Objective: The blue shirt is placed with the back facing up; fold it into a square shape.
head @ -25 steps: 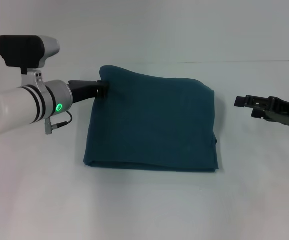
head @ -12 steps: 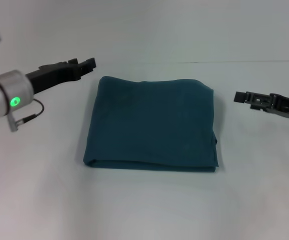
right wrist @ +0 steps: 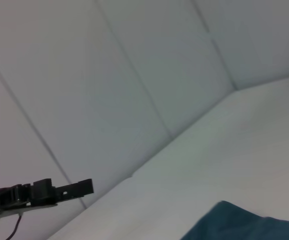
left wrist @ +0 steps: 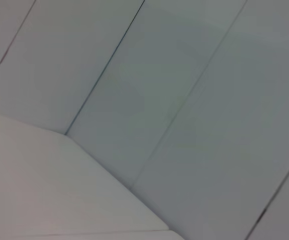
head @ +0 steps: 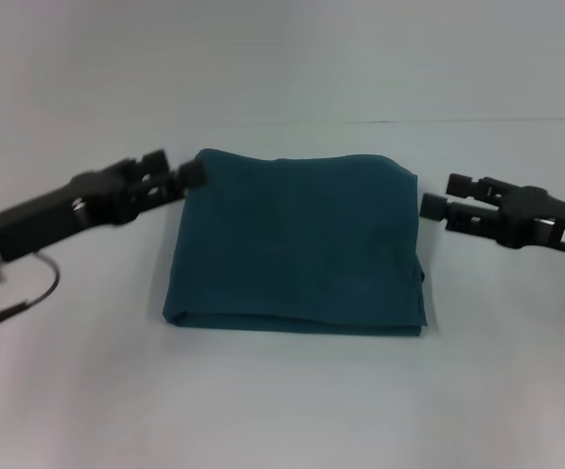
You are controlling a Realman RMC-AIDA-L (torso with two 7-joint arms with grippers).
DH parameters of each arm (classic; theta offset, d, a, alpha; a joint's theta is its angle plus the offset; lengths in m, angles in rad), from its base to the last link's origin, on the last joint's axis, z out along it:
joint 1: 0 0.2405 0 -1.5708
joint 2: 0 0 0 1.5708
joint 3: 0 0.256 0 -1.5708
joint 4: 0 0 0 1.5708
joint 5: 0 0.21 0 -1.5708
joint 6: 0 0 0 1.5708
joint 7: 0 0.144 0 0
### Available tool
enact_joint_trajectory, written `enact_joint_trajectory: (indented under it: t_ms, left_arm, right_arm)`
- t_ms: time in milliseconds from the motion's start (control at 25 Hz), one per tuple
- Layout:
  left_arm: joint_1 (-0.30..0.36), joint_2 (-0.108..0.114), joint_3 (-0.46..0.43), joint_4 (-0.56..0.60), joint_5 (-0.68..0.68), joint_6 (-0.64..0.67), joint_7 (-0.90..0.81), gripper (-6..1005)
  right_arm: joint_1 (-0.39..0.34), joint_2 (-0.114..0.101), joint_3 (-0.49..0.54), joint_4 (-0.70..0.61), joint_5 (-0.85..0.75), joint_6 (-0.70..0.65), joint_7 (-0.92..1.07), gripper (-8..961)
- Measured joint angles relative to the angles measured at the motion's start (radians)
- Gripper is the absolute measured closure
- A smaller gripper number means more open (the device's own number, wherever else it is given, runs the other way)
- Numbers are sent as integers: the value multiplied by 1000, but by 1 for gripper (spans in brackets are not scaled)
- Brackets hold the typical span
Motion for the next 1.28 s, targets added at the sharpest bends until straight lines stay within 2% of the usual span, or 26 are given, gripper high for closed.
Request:
enact_joint_trajectory:
  t_ms: [160, 400, 560, 760, 1280]
  left_arm:
    - [49, -3, -30, -16, -2, 81, 67, 73]
    - [83, -1, -75, -69, 45, 149, 225, 41]
    - [86, -1, -70, -74, 133, 204, 301, 49]
    - [69, 1, -46, -68, 258, 253, 311, 51]
    - [57, 2, -50, -68, 291, 261, 309, 51]
  right_arm:
    - [2, 11, -9, -1, -6, -34, -73, 36]
    - [8, 21, -63, -7, -11, -48, -105, 37]
    - [8, 20, -143, -27, -11, -68, -100, 38]
    - [22, 11, -235, -56, -63, -94, -38, 38]
    - [37, 13, -244, -57, -137, -105, -21, 38]
